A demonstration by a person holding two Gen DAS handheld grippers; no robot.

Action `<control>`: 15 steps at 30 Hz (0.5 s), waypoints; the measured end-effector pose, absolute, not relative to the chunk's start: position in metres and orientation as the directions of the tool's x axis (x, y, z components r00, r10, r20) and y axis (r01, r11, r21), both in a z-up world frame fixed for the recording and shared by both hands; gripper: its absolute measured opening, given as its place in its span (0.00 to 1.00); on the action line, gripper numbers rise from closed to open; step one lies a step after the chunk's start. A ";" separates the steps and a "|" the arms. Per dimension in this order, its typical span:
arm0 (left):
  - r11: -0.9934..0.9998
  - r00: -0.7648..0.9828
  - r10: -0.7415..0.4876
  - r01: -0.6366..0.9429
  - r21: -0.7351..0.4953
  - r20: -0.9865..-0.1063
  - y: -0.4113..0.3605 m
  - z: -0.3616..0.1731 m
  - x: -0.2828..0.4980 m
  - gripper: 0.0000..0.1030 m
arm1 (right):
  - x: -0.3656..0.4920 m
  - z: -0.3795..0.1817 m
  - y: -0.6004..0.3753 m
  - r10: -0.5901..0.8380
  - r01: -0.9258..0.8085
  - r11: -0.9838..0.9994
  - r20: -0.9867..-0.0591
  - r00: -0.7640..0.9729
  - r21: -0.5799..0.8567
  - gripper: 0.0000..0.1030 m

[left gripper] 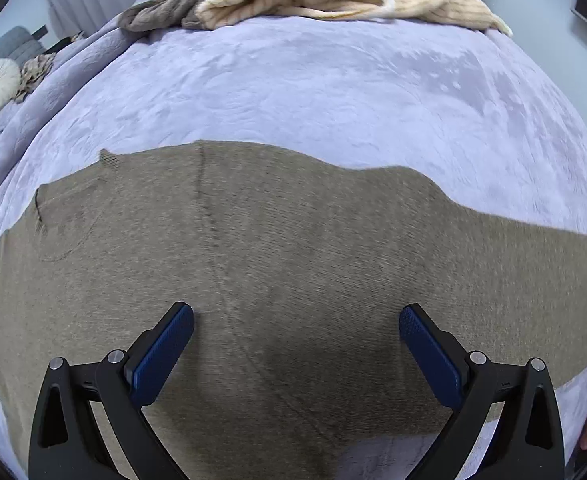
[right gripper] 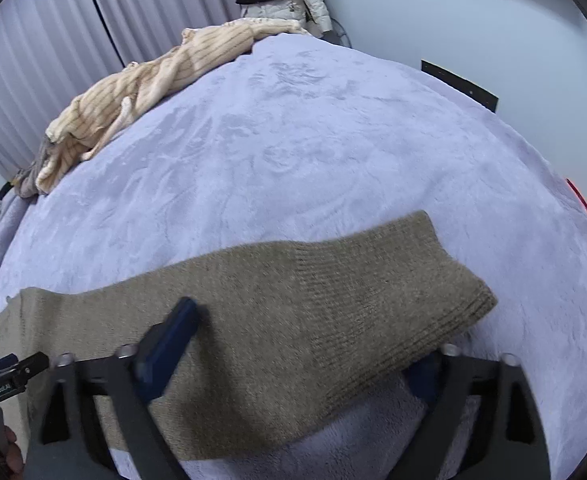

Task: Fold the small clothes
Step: 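Lift the sleeve with the right tool and carry it across the sweater body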

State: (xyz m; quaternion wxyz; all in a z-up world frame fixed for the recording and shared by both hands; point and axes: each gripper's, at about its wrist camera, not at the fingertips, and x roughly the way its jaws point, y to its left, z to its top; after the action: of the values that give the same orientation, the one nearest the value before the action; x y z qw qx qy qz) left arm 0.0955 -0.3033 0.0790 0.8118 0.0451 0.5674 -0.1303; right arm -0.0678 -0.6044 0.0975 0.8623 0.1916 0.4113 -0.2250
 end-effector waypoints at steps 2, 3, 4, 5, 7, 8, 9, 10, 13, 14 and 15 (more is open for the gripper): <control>0.966 0.318 -0.165 0.242 -0.088 -0.934 -0.294 0.078 0.101 1.00 | -0.070 0.100 -0.607 -0.207 0.539 0.826 -0.799 0.565 0.167 0.07; 0.969 0.316 -0.162 0.230 -0.090 -0.935 -0.290 0.077 0.104 1.00 | -0.076 0.102 -0.610 -0.201 0.542 0.819 -0.792 0.576 0.186 0.07; 0.972 0.315 -0.159 0.214 -0.093 -0.936 -0.285 0.074 0.106 1.00 | -0.081 0.107 -0.611 -0.200 0.540 0.817 -0.778 0.595 0.202 0.07; 0.976 0.311 -0.158 0.197 -0.099 -0.937 -0.281 0.073 0.109 1.00 | -0.091 0.113 -0.610 -0.205 0.536 0.815 -0.756 0.622 0.220 0.07; 0.978 0.303 -0.161 0.180 -0.110 -0.939 -0.276 0.068 0.112 1.00 | -0.105 0.122 -0.610 -0.216 0.538 0.808 -0.727 0.652 0.242 0.07; 0.978 0.300 -0.156 0.180 -0.105 -0.941 -0.275 0.065 0.112 1.00 | -0.108 0.124 -0.609 -0.213 0.534 0.807 -0.720 0.661 0.252 0.07; 0.978 0.297 -0.147 0.184 -0.094 -0.944 -0.277 0.063 0.113 1.00 | -0.108 0.124 -0.606 -0.208 0.525 0.813 -0.718 0.665 0.250 0.07; 0.978 0.299 -0.142 0.189 -0.088 -0.944 -0.278 0.062 0.113 1.00 | -0.106 0.122 -0.605 -0.202 0.514 0.821 -0.716 0.668 0.249 0.06; 0.975 0.304 -0.133 0.209 -0.070 -0.943 -0.284 0.062 0.110 1.00 | -0.097 0.109 -0.608 -0.146 0.500 0.816 -0.734 0.664 0.290 0.12; 0.975 0.303 -0.134 0.210 -0.071 -0.943 -0.284 0.062 0.111 1.00 | -0.093 0.105 -0.612 -0.130 0.507 0.807 -0.746 0.653 0.303 0.15; 0.975 0.301 -0.140 0.206 -0.079 -0.943 -0.283 0.063 0.112 1.00 | -0.090 0.099 -0.615 -0.112 0.507 0.801 -0.753 0.649 0.318 0.16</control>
State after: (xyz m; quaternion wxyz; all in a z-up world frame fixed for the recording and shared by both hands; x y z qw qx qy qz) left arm 0.1122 -0.2834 0.0633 0.8059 0.0288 0.5815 -0.1073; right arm -0.0900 -0.6153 0.0992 0.8698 0.2605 0.3794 -0.1779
